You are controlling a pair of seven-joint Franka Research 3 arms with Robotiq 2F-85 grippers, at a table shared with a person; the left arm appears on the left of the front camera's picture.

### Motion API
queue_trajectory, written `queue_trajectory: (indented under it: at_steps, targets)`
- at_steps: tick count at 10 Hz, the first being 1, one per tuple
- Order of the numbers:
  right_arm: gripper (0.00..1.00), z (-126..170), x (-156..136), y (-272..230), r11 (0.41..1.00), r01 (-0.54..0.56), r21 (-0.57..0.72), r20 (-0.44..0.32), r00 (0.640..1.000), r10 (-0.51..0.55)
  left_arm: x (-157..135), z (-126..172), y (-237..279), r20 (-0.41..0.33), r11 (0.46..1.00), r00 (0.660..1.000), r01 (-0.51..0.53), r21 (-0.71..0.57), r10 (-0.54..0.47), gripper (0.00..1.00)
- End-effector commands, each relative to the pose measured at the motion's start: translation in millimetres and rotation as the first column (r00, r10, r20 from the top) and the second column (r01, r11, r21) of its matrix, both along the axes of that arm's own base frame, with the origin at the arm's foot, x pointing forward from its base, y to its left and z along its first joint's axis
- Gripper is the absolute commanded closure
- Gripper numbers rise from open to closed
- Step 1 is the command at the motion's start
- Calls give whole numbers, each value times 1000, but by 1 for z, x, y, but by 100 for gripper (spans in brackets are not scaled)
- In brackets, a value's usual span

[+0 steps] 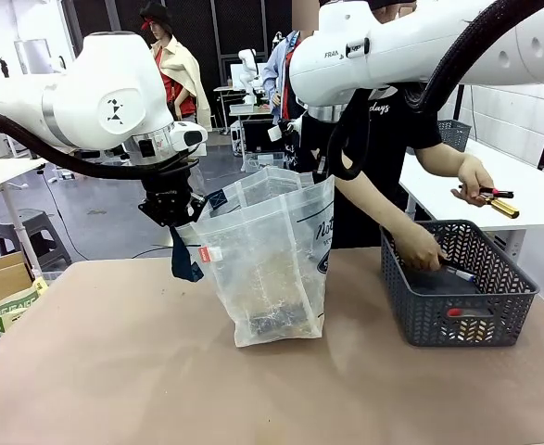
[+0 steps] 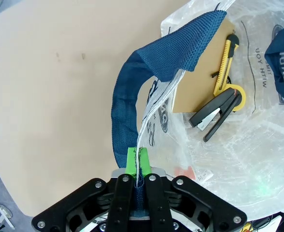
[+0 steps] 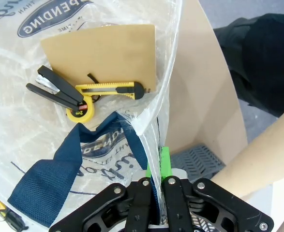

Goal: Transfer purchased items from the store into the shopping bag.
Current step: Move the Reusable shopping bag to the right side of the table.

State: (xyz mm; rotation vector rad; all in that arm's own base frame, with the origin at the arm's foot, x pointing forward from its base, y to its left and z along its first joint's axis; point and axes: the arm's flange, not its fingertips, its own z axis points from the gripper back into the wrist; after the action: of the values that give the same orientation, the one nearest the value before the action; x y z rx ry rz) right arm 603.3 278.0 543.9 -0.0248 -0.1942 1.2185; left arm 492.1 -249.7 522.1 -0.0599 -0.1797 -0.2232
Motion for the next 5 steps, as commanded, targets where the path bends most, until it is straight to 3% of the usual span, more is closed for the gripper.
queue_trajectory:
  at_steps: [1, 5]
  targets:
    - [100, 1, 0, -1, 1000, 7, 1, 2, 1000, -7, 0, 2, 1, 0, 1000, 1000, -8, -7, 8, 100]
    - [100, 1, 0, -1, 1000, 7, 1, 2, 1000, -7, 0, 2, 1, 0, 1000, 1000, -8, -7, 8, 100]
